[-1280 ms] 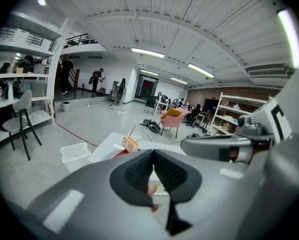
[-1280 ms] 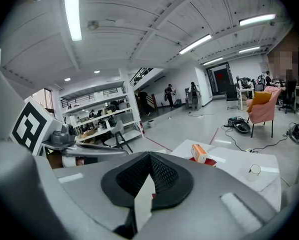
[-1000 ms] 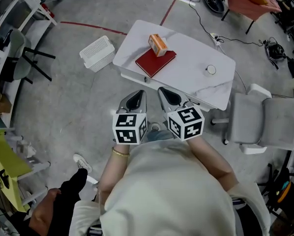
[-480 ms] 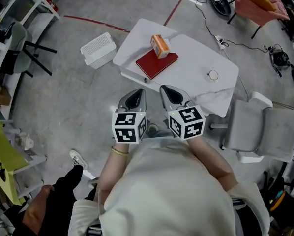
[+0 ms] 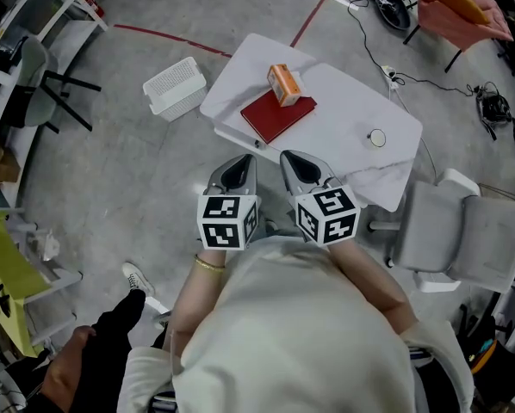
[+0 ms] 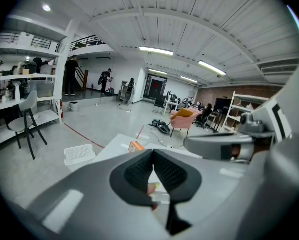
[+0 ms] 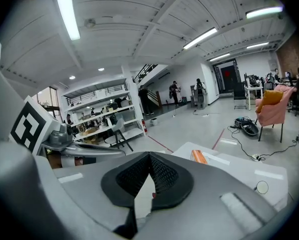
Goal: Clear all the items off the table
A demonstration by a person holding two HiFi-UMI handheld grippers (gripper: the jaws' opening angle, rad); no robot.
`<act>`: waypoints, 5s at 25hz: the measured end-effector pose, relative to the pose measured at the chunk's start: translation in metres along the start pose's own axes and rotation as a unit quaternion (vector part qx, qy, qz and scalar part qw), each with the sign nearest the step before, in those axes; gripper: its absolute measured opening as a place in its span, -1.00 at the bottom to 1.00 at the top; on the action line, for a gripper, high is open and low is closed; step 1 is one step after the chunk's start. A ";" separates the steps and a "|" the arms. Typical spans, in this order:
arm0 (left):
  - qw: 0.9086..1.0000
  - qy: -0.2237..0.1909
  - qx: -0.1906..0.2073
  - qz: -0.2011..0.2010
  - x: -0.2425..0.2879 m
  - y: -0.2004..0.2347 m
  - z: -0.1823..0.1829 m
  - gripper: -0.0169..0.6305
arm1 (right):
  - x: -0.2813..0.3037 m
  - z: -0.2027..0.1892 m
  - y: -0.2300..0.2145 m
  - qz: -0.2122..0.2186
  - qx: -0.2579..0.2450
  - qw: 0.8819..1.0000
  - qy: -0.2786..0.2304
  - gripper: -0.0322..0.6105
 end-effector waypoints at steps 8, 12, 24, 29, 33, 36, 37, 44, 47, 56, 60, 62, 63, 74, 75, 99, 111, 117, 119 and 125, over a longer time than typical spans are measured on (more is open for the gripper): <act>1.000 0.007 0.014 -0.015 0.036 0.027 0.028 -0.92 | 0.036 0.020 -0.019 -0.021 0.011 1.000 0.000 -0.91; 0.999 0.015 0.021 -0.026 0.060 0.041 0.046 -0.92 | 0.059 0.034 -0.033 -0.033 0.021 0.999 0.001 -0.91; 0.997 0.035 0.031 -0.055 0.123 0.099 0.100 -0.92 | 0.133 0.074 -0.059 -0.078 0.045 0.996 0.011 -0.91; 0.996 0.043 0.039 -0.073 0.151 0.119 0.120 -0.92 | 0.160 0.090 -0.071 -0.098 0.058 0.993 0.009 -0.91; 0.994 0.049 0.047 -0.089 0.170 0.131 0.134 -0.92 | 0.181 0.099 -0.077 -0.114 0.072 0.991 0.007 -0.91; 0.992 0.054 0.053 -0.099 0.183 0.143 0.141 -0.92 | 0.195 0.102 -0.079 -0.123 0.077 0.989 0.009 -0.91; 0.992 0.055 0.055 -0.102 0.187 0.147 0.143 -0.92 | 0.200 0.104 -0.080 -0.126 0.078 0.989 0.009 -0.91; 0.986 0.078 0.068 -0.127 0.213 0.169 0.146 -0.92 | 0.227 0.104 -0.086 -0.152 0.094 0.984 0.013 -0.91; 0.985 0.082 0.069 -0.135 0.223 0.175 0.147 -0.92 | 0.235 0.103 -0.090 -0.162 0.098 0.982 0.018 -0.91; 0.980 0.101 0.066 -0.156 0.255 0.188 0.152 -0.92 | 0.253 0.100 -0.110 -0.193 0.112 0.974 0.040 -0.91; 0.978 0.112 0.069 -0.160 0.269 0.191 0.150 -0.92 | 0.257 0.095 -0.120 -0.204 0.116 0.971 0.047 -0.91; 0.978 0.116 0.070 -0.161 0.276 0.191 0.149 -0.92 | 0.258 0.091 -0.126 -0.208 0.119 0.970 0.053 -0.91; 0.977 0.117 0.072 -0.162 0.280 0.189 0.148 -0.92 | 0.259 0.089 -0.129 -0.208 0.120 0.969 0.057 -0.91; 0.973 0.149 0.084 -0.157 0.337 0.171 0.124 -0.92 | 0.263 0.046 -0.177 -0.200 0.128 0.965 0.111 -0.91; 0.972 0.152 0.085 -0.158 0.343 0.170 0.121 -0.92 | 0.266 0.041 -0.182 -0.200 0.127 0.964 0.117 -0.90; 0.950 0.230 0.102 -0.182 0.450 0.157 0.043 -0.71 | 0.334 -0.069 -0.260 -0.161 0.118 0.950 0.239 -0.17; 0.961 0.229 0.066 -0.137 0.472 0.161 0.034 -0.79 | 0.384 -0.099 -0.287 -0.121 0.080 0.946 0.289 0.12; 0.964 0.229 0.057 -0.123 0.479 0.162 0.033 -0.81 | 0.405 -0.112 -0.295 -0.096 0.054 0.941 0.320 0.20; 0.965 0.229 0.054 -0.118 0.480 0.163 0.033 -0.82 | 0.410 -0.117 -0.296 -0.088 0.044 0.939 0.331 0.21; 0.966 0.234 0.044 -0.105 0.478 0.167 0.031 -0.82 | 0.426 -0.129 -0.298 -0.070 0.019 0.930 0.360 0.21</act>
Point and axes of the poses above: the fingertips, and each gripper's own axes: x forward along the fingers, y to its left, z out of its top, the point moved 5 cm from there along -x, backward along the fingers, and after that the axes turned 2 degrees about -z, right-handed, at the moved point
